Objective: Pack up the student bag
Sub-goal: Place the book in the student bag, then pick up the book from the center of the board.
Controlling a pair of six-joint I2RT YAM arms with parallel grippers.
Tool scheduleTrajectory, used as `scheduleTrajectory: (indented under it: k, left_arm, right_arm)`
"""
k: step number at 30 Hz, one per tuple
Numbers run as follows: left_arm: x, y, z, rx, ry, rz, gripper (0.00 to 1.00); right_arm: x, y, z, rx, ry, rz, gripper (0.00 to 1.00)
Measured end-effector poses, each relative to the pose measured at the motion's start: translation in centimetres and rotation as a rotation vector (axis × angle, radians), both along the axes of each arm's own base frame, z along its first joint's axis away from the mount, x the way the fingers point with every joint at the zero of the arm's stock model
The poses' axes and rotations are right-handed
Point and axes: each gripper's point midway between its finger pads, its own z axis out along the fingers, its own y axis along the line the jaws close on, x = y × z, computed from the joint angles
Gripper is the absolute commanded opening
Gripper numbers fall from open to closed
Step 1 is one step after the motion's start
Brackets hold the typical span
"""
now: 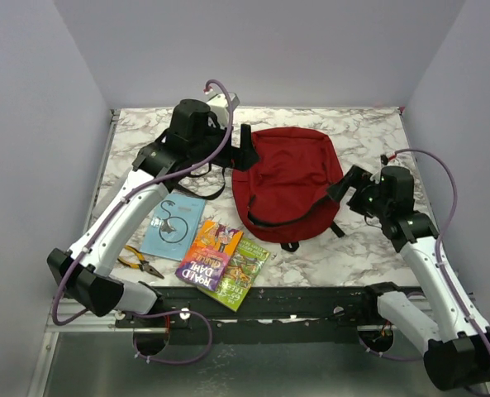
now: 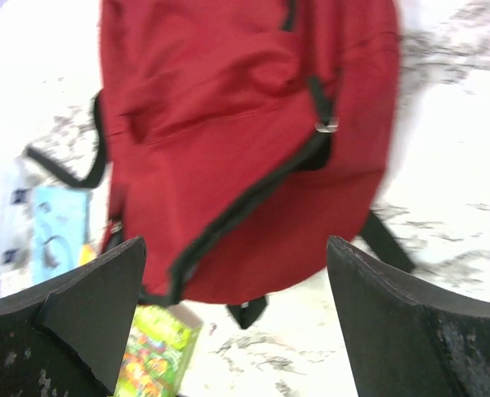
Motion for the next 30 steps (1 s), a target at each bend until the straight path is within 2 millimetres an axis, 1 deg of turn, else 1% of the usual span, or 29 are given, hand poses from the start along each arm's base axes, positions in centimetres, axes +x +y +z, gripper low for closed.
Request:
scheduleTrajectory:
  k: [2,4,6,9,11,13,15,18,20,21,23,30]
  left_arm:
    - [0.1,0.9,0.8,0.004,-0.031,0.039,0.95]
    - [0.1,1.4,1.4,0.002,-0.054,0.061,0.95]
    - [0.2,1.8,1.7,0.000,-0.074,0.084,0.95]
    - [0.4,2.5,1.5,0.010,-0.091,0.119,0.95]
    - [0.6,2.7,1.3,0.018,-0.092,0.134,0.95]
    - [0.8,2.9,1.1,0.025,-0.093,0.146,0.95]
    - [0.9,3.0,1.0,0.029,-0.095,0.156,0.95]
    - [1.2,3.1,1.0,0.031,-0.100,0.166,0.95]
    - [1.4,3.2,0.9,0.034,-0.100,0.171,0.95]
    - [1.5,3.2,0.8,0.035,-0.100,0.173,0.95]
    - [1.5,3.2,0.5,0.038,-0.098,0.173,0.95]
    - [1.7,3.1,0.3,0.042,-0.096,0.177,0.95]
  right_arm:
    - [-0.4,1.4,1.7,0.051,-0.036,0.060,0.92]
    - [-1.0,3.7,2.4,0.112,-0.039,0.132,0.92]
    - [-2.1,7.0,2.5,0.180,-0.020,0.223,0.92]
    - [-5.1,13.3,1.8,0.298,0.031,0.384,0.91]
    - [-7.6,17.6,0.4,0.369,0.095,0.481,0.91]
    - [-10.1,21.3,-1.5,0.421,0.159,0.542,0.92]
    - [-12.7,24.3,-3.9,0.439,0.224,0.573,0.92]
    - [-15.2,27.7,-6.9,0.439,0.305,0.574,0.90]
    - [-15.7,29.0,-8.7,0.450,0.349,0.530,0.87]
    - [-15.7,29.4,-9.5,0.454,0.360,0.502,0.86]
    - [-15.5,29.8,-10.5,0.482,0.372,0.444,0.84]
    - [-13.4,30.4,-10.5,0.593,0.325,0.308,0.81]
